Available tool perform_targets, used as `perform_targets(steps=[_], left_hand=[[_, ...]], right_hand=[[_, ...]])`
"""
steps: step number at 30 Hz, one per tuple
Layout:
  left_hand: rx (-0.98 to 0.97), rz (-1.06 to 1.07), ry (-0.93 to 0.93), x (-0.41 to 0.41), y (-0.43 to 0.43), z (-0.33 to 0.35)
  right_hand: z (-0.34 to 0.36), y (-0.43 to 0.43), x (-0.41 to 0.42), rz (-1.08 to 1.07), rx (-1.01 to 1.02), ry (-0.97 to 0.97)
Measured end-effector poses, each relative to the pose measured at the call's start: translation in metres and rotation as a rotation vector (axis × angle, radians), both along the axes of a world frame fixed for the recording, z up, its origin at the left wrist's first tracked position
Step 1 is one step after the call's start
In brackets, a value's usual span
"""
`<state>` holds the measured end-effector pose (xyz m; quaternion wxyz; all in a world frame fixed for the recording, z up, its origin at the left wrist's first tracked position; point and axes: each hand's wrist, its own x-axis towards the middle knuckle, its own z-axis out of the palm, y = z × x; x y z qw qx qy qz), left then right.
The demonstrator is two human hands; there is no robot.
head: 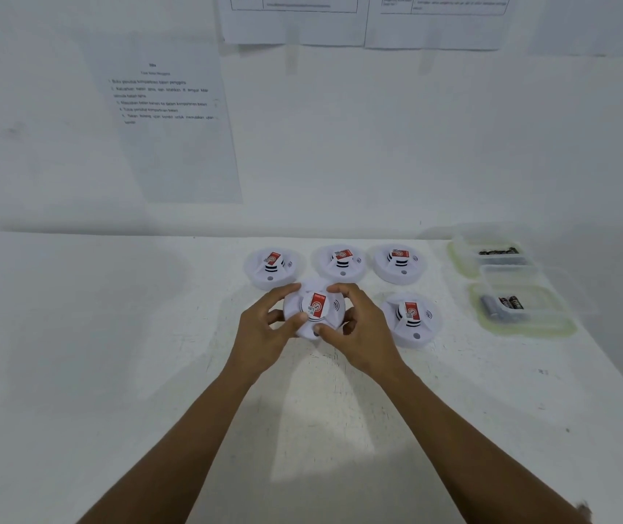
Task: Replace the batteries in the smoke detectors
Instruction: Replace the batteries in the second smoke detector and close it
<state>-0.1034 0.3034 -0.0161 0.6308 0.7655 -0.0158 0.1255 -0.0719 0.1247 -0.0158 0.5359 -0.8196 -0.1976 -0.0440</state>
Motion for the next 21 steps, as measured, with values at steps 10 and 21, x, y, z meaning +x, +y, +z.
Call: perform_targets(steps=[10, 21], left_hand=[[-0.001, -0.036, 0.019, 0.004, 0.008, -0.004], [0.027, -0.151, 0.044, 0.001, 0.011, -0.015]], right_hand=[[-0.001, 0.003, -0.002, -0.004, 0.020, -0.015], [-0.013, -0.014, -0.003, 0.066, 0.178, 0.166]])
